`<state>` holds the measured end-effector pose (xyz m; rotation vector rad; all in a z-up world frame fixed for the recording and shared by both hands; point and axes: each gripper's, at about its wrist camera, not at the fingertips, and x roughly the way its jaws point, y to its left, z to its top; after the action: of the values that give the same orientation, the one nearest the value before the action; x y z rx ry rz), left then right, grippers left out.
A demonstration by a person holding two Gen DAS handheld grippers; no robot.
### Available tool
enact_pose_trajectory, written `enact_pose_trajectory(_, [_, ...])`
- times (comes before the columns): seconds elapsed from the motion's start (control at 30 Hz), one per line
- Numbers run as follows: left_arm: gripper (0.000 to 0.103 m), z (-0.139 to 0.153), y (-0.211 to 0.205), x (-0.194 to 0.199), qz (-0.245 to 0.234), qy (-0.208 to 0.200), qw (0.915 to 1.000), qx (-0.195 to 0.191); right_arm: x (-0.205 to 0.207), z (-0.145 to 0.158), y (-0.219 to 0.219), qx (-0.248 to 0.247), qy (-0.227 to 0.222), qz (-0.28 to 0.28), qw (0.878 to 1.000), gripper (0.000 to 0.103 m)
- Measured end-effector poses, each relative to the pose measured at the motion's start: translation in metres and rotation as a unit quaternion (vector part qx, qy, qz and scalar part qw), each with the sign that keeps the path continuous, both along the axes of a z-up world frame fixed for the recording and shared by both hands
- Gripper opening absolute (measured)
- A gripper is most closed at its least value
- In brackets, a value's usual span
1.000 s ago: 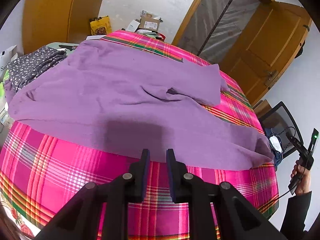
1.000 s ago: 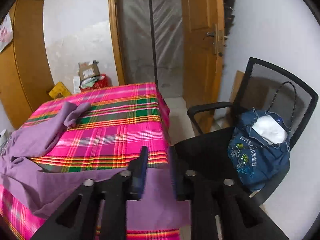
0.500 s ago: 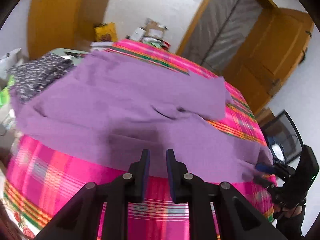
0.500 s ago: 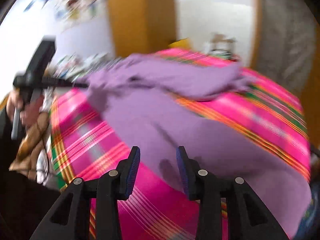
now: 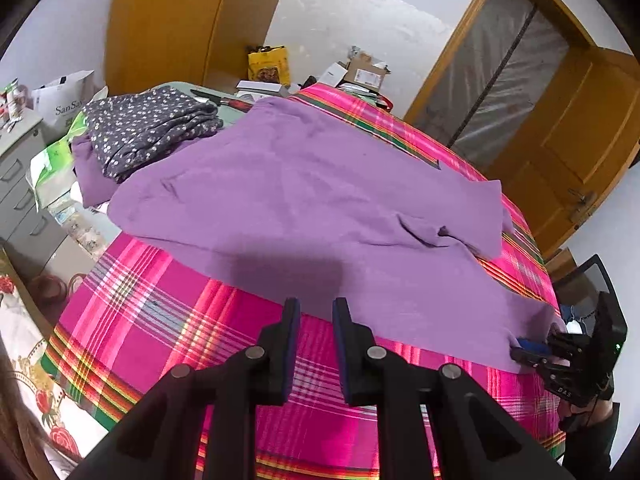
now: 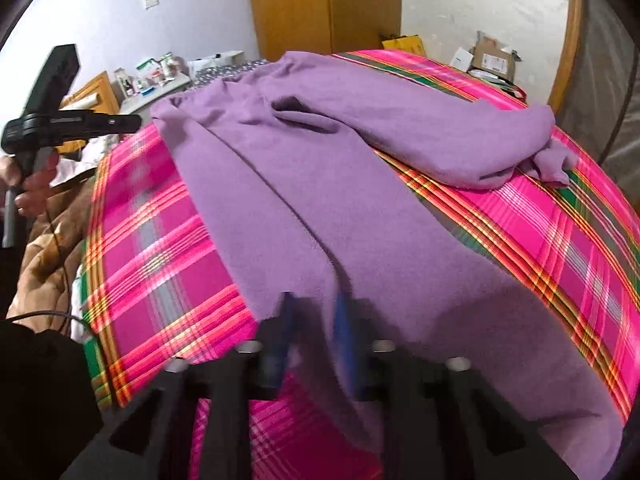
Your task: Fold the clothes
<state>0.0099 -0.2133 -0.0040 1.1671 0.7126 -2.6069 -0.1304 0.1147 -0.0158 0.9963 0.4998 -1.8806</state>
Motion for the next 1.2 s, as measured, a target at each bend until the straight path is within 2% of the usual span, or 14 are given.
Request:
enact_pose_trajectory(0.2, [0.016,-0.002,-0.011,0.008,0.017,0.002,0.9999,0.001,0.046,0.020,0.013,-0.037,0.014,0.072,0.997,0.006])
enact_pose_trajectory(0.33, [0.016,-0.004,-0.028,0.019,0.047,-0.001,0.9989,-0.001,0.077,0.012,0.021,-0.021,0.006,0.120,0.993,0.006])
enact_pose_trajectory(0.43, [0.016,-0.006,-0.036,0.024,0.064,-0.002,0.9980,0.001,0.078,0.013,0.026,-0.021,0.023,0.099,0.995,0.008])
enact_pose_trajectory(0.47, [0.016,-0.006,-0.038,0.025,0.066,-0.002,0.9978,0.002,0.074,0.017,0.028,-0.029,0.030,0.083,0.996,0.014])
enact_pose_trajectory(0.5, [0.016,-0.006,-0.037,0.025,0.066,-0.002,0.9978,0.004,0.064,0.023,0.029,-0.044,0.042,0.058,0.996,0.028])
enact_pose_trajectory(0.53, [0.016,-0.006,-0.036,0.025,0.064,-0.001,0.9980,0.004,0.057,0.025,0.029,-0.053,0.049,0.041,0.997,0.036])
enact_pose_trajectory(0.57, [0.016,-0.006,-0.034,0.024,0.059,-0.001,0.9983,0.005,0.049,0.028,0.029,-0.062,0.055,0.026,0.996,0.038])
enact_pose_trajectory(0.67, [0.016,-0.005,-0.024,0.021,0.041,0.002,0.9992,0.004,0.021,0.028,0.021,-0.060,0.056,0.001,0.997,0.039])
enact_pose_trajectory(0.87, [0.016,-0.010,-0.006,0.011,0.012,-0.004,0.9999,0.008,-0.001,0.000,-0.001,-0.021,0.002,0.005,1.000,0.039])
enact_pose_trajectory(0.93, [0.016,-0.014,0.004,0.005,-0.005,-0.011,0.9999,0.011,-0.001,-0.005,-0.005,-0.020,-0.005,0.003,1.000,0.037])
enact_pose_trajectory(1.0, [0.016,-0.019,0.016,-0.003,-0.026,-0.019,0.9994,0.015,0.003,-0.005,-0.006,-0.026,-0.003,0.005,1.000,0.006])
enact_pose_trajectory(1.13, [0.016,-0.015,0.031,-0.011,-0.056,-0.005,0.9983,0.015,0.022,0.004,-0.004,-0.039,0.004,0.037,0.999,0.006])
enact_pose_trajectory(1.2, [0.016,-0.011,0.028,-0.010,-0.054,0.004,0.9984,0.015,0.045,0.010,0.000,-0.043,0.012,0.079,0.996,0.005])
